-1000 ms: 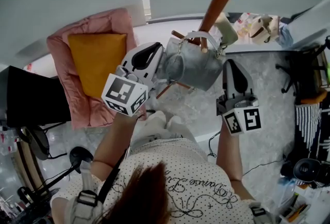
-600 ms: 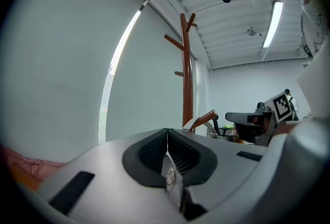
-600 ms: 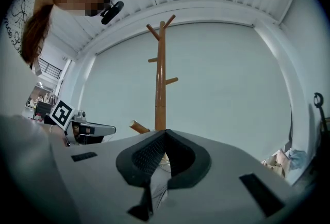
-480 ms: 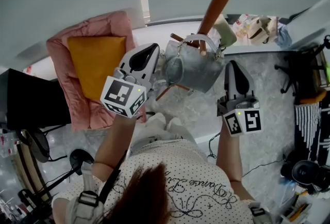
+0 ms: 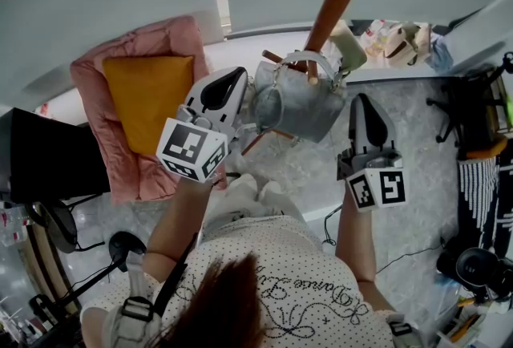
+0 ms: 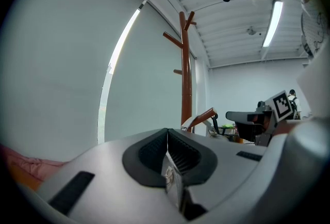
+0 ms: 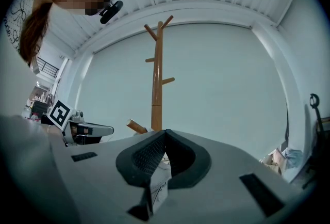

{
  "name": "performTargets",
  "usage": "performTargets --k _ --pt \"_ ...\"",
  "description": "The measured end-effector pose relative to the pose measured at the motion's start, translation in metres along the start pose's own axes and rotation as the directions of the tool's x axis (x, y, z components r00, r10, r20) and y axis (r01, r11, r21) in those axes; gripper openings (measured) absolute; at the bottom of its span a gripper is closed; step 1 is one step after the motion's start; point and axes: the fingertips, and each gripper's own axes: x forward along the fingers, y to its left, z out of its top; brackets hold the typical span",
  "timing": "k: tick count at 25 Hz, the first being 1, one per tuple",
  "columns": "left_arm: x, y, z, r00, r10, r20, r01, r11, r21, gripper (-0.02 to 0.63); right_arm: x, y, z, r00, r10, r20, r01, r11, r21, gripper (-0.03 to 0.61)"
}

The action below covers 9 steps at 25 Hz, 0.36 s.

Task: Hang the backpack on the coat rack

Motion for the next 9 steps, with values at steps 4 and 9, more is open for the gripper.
performTargets --k 4,9 --pt "0.0005 0.0002 -0.0012 1.000 0.003 -0.004 -0.003 1.000 -0.001 0.005 -0.0002 -0.0018 -0.0016 1.000 -0.006 -0.006 0.006 1.000 0.001 0.011" --pt "0.0004 0.0010 -0.0001 1.000 0.010 -0.001 -0.010 1.000 0.002 0.005 0.0020 -0.0018 -0.0038 1.000 0.003 -0.029 -0.003 1.000 -0.008 0.011"
